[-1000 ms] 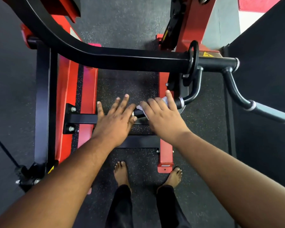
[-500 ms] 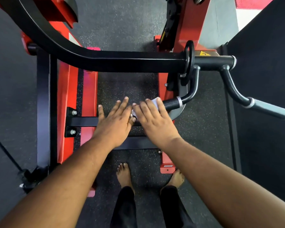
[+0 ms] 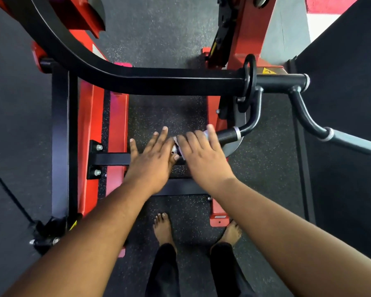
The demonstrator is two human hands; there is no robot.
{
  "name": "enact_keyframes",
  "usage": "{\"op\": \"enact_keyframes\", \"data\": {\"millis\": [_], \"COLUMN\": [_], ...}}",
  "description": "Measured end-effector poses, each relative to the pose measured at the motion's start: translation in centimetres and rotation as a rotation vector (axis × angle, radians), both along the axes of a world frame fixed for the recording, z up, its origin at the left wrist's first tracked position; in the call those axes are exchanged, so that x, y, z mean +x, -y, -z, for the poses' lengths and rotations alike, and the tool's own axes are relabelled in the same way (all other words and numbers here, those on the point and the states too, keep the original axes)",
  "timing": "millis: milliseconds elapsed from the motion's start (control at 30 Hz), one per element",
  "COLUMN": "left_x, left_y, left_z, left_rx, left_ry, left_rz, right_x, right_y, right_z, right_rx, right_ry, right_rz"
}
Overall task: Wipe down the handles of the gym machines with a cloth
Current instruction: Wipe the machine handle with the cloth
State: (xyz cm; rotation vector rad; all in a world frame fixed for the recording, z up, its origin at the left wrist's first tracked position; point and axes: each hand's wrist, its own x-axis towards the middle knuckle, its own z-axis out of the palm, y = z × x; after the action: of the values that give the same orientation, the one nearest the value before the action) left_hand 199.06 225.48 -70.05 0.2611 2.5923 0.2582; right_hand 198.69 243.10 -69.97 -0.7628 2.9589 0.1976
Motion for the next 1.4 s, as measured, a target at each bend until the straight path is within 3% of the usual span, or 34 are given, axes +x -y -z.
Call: {"op": "enact_keyframes", "data": {"millis": [133,233,433,633,767,833,867,1000,1100,1167,1267,1400], "left_x": [0.6,1.1,1.7,0.5,-0.3,-0.5,-0.6,-0.7,-1.0,-1.2,-1.4,-1.6], "left_y": [1.1,2.1,3.7,3.1,2.1,1.5,1.2,0.8,0.9,1.0,0.8,0.6], "left_z": [0.0,0.5,0.8,-0.2,-0.3,-0.2,-0.1,0.1,0.0,-0.1,-0.5,-1.0], "left_rx": [0.01,-0.001,0.002,0.035,0.044,0.055,0.059,0.076,0.066,0.075,0.064,0.03], "left_ry": [-0.067,-0.058,-0.032,-0.033,-0.025,-0.035,-0.041,-0.081,-0.098,-0.093,-0.135,-0.155], "left_rz": [0.0,0.0,-0.07,0.06,0.102,0.124,0.132,0.125,0.135,0.148,0.16,0.182], "right_x": [1.6,1.6,0.2,0.0,1.1,3.0,4.2,6.0,3.8,1.9,-0.1,-2.2], "right_y": [-3.4,-1.5,4.9,-2.5,-7.8,-8.3,-7.5,-0.4,3.9,5.5,4.8,-0.1], "right_z": [0.2,0.4,1.3,1.3,0.9,0.8,0.3,-0.8,-1.6,-2.5,-3.8,-4.9], "right_rx": [0.087,0.089,-0.042,-0.129,-0.183,-0.333,-0.467,-1.412,-2.019,-2.23,-2.408,-2.493], "right_ry": [0.015,0.005,-0.032,-0.029,0.049,0.224,0.335,0.479,0.646,0.696,0.492,0.245], "right_rz": [0.111,0.113,-0.093,-0.479,-0.49,-0.255,-0.024,1.163,1.729,1.833,1.835,1.795]}}
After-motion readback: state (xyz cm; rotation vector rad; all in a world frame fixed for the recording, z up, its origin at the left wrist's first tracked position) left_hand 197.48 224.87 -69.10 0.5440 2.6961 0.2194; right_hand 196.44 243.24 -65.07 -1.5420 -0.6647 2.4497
